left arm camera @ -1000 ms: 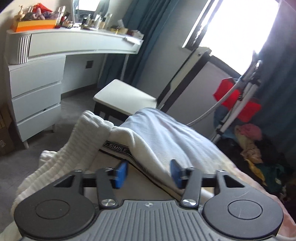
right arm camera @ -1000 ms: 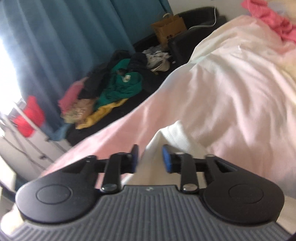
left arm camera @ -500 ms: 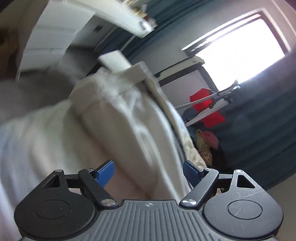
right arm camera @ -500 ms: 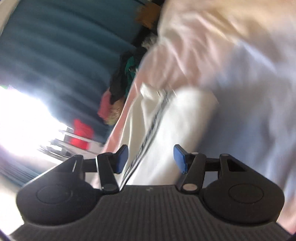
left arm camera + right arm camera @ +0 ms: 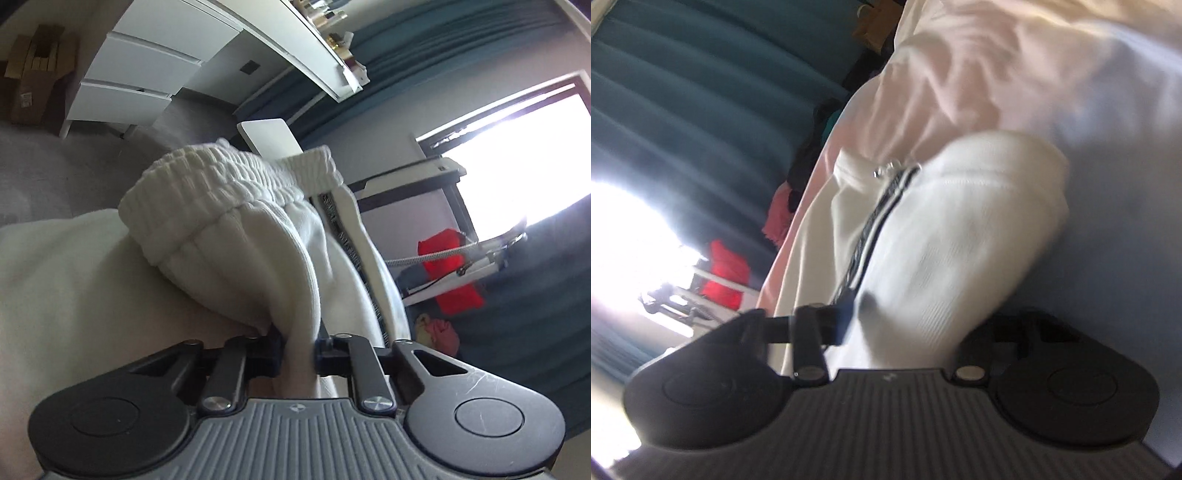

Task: Fold clothes

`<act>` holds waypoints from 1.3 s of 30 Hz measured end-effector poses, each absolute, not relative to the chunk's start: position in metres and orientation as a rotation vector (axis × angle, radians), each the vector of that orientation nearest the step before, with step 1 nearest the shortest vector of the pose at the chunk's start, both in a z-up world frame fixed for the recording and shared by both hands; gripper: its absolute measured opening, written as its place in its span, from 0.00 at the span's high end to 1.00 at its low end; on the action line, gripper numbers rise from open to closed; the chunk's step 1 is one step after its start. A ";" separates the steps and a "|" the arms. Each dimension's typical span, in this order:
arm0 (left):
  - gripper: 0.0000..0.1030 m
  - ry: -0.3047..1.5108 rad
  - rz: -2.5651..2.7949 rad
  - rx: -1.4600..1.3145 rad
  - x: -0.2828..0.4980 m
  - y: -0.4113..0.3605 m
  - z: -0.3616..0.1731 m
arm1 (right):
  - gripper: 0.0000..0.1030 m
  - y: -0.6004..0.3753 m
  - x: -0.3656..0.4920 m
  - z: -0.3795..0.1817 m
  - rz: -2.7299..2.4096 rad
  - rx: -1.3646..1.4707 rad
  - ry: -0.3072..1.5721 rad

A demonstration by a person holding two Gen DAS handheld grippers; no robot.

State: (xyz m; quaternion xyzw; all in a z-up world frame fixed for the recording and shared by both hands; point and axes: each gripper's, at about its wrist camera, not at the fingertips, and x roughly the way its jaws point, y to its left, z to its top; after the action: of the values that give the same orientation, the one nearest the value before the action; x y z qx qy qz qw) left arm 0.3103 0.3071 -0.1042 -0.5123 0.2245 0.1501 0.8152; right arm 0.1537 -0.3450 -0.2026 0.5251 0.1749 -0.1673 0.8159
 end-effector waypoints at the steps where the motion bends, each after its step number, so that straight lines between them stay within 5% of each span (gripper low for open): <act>1: 0.87 0.477 0.322 -1.095 0.310 0.310 -0.098 | 0.82 -0.345 0.157 -0.198 -0.366 1.111 0.377; 11: 0.90 0.447 0.251 -0.995 0.220 0.329 -0.011 | 0.87 -0.337 0.103 -0.125 -0.346 1.083 0.352; 17: 0.90 0.547 0.240 -1.019 0.117 0.342 0.009 | 0.87 -0.338 0.012 -0.128 -0.338 1.160 0.373; 27: 0.87 0.653 0.182 -0.789 0.032 0.328 -0.033 | 0.87 -0.334 -0.060 -0.175 -0.396 1.157 0.413; 30: 0.77 0.692 0.173 -0.724 0.027 0.315 -0.031 | 0.87 -0.333 -0.062 -0.195 -0.434 1.233 0.395; 32: 0.47 0.726 0.161 -0.691 0.024 0.307 -0.028 | 0.87 -0.333 -0.060 -0.196 -0.441 1.219 0.398; 33: 0.40 0.743 0.155 -0.674 0.023 0.302 -0.026 | 0.87 -0.332 -0.059 -0.194 -0.441 1.203 0.406; 39: 0.35 0.769 0.135 -0.599 0.006 0.268 -0.009 | 0.86 -0.340 -0.068 -0.198 -0.398 1.265 0.415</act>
State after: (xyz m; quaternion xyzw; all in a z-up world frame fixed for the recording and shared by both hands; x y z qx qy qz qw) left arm 0.0062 0.2680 -0.0088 -0.2876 0.3690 0.0649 0.8814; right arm -0.0680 -0.3401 -0.1975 0.5826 0.1910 -0.1835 0.7684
